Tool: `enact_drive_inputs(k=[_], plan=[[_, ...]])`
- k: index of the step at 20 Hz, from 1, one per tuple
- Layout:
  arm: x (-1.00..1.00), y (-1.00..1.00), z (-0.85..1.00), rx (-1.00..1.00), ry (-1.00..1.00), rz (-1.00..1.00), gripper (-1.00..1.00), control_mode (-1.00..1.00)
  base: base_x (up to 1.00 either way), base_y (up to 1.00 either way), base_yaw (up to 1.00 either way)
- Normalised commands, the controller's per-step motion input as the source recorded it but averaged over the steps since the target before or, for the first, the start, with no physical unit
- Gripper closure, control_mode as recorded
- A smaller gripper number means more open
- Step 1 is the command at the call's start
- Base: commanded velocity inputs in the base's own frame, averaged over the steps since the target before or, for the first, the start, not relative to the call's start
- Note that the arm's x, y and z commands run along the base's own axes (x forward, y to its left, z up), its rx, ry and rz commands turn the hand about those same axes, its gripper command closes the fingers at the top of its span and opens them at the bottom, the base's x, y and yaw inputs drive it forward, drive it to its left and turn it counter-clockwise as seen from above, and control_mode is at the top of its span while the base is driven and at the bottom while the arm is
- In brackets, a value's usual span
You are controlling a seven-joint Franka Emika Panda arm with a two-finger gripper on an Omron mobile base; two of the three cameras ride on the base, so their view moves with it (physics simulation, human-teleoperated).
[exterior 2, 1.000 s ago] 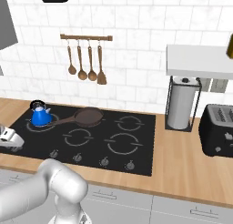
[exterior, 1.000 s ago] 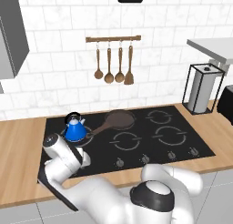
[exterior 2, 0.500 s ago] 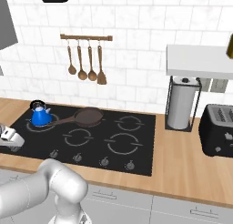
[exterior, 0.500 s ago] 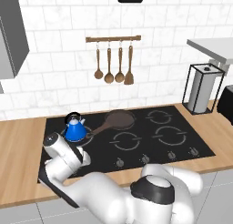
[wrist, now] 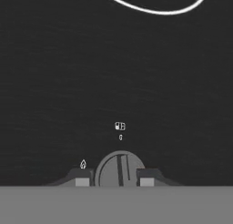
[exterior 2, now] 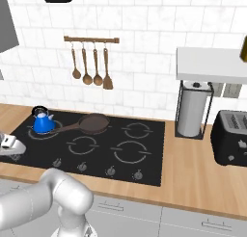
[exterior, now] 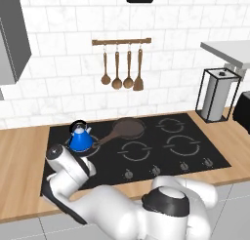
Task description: Pick the kettle from the counter and place it on a stove burner. Then turn the burner on.
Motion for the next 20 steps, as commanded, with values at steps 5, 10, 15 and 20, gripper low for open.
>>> enact_drive_inputs(k=[5,10,15,20], plan=[[-0.01,0.00,0.00,-0.04,-0.07,0.37,1.00,-1.00,0.00,0.00,0.00],[-0.02,0.01,0.00,-0.06,-0.02,0.31,1.00,-1.00,0.00,0.00,0.00],[0.00,0.01,0.00,-0.03,0.00,0.18,1.00,-1.00,0.00,0.00,0.00],[0.00,0.00,0.04,0.00,0.00,0.00,-1.00,-1.00,0.00,0.00,0.00]])
